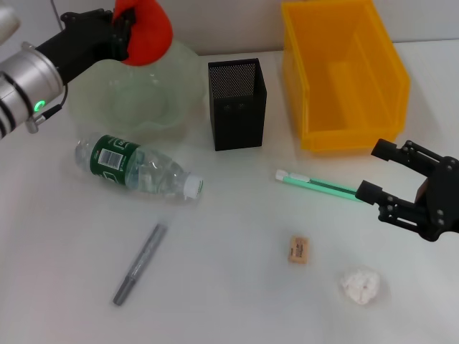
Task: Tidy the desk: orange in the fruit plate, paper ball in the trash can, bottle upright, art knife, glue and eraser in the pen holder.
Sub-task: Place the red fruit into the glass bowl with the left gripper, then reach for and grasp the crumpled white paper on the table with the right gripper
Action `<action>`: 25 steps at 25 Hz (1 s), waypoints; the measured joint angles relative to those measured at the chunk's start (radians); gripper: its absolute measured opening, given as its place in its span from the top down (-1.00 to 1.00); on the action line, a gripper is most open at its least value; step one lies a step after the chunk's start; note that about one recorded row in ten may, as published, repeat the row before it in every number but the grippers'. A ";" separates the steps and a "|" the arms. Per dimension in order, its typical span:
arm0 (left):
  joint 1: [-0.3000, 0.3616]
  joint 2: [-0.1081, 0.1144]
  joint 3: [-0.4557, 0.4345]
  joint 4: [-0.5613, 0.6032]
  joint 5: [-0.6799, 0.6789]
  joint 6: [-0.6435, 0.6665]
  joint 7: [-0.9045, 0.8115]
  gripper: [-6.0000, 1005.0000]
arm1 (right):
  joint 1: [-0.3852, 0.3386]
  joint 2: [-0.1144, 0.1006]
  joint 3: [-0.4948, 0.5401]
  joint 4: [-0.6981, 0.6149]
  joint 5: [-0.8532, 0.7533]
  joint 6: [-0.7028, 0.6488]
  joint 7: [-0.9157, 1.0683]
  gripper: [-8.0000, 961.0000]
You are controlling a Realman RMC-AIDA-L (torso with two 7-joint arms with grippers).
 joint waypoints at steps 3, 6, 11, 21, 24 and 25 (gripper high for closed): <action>-0.058 -0.003 0.002 -0.040 0.000 -0.141 0.002 0.87 | 0.002 0.000 0.000 0.000 0.000 0.000 0.000 -0.59; -0.073 -0.004 -0.002 -0.053 -0.013 -0.218 0.010 0.88 | 0.003 0.000 0.000 0.000 -0.001 0.000 0.000 -0.59; -0.069 -0.005 -0.001 -0.059 -0.069 -0.252 0.013 0.70 | 0.005 0.000 0.000 0.000 -0.004 -0.001 0.000 -0.59; -0.036 -0.002 0.065 -0.055 -0.072 -0.172 0.002 0.28 | 0.007 -0.002 0.007 -0.002 -0.003 0.004 0.009 -0.59; -0.007 0.000 0.076 -0.043 -0.074 -0.096 -0.004 0.16 | 0.006 -0.003 0.009 -0.034 -0.002 -0.004 0.040 -0.59; -0.007 0.000 0.076 -0.043 -0.074 -0.096 -0.004 0.08 | 0.005 -0.003 0.009 -0.057 -0.002 -0.007 0.068 -0.58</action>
